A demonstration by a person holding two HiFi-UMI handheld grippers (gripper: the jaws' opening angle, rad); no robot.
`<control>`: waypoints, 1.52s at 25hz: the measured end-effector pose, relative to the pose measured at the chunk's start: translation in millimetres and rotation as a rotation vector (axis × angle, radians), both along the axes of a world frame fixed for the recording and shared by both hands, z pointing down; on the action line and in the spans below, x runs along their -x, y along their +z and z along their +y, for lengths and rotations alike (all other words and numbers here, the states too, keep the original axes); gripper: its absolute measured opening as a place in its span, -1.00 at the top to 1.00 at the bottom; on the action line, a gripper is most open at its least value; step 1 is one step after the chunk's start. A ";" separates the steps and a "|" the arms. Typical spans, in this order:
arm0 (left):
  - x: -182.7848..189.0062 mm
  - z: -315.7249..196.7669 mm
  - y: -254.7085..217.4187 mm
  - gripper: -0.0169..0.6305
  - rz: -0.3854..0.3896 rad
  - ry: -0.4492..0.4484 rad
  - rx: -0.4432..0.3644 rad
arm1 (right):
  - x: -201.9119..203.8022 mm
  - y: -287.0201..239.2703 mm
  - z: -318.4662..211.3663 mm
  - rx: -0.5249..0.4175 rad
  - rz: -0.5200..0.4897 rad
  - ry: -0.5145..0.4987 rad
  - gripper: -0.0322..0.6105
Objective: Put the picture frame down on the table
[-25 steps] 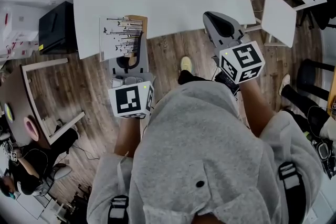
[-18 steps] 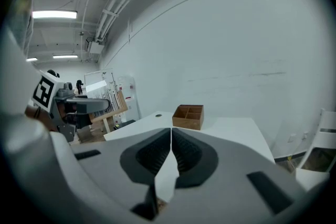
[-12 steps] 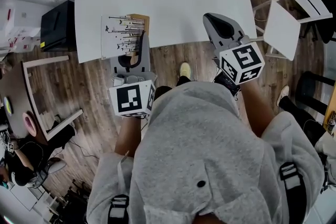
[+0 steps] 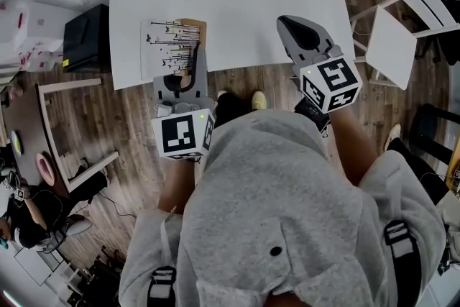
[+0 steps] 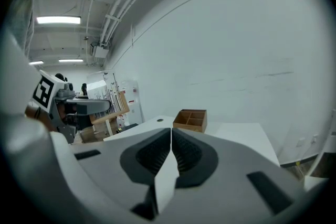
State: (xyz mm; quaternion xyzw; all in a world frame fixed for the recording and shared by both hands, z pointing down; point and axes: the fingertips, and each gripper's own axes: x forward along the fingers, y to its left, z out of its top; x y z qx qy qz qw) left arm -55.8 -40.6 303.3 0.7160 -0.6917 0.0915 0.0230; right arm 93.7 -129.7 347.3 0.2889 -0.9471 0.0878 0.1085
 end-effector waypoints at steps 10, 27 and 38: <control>24.0 -29.6 -1.1 0.59 0.018 0.042 0.005 | 25.7 -4.6 -22.5 0.003 0.019 0.024 0.81; 78.5 -89.0 6.1 0.59 0.044 0.094 0.018 | 77.7 -1.7 -70.0 0.019 0.047 0.069 0.81; 101.4 -113.8 17.0 0.59 0.059 0.129 0.044 | 93.4 3.9 -84.7 0.035 0.080 0.107 0.81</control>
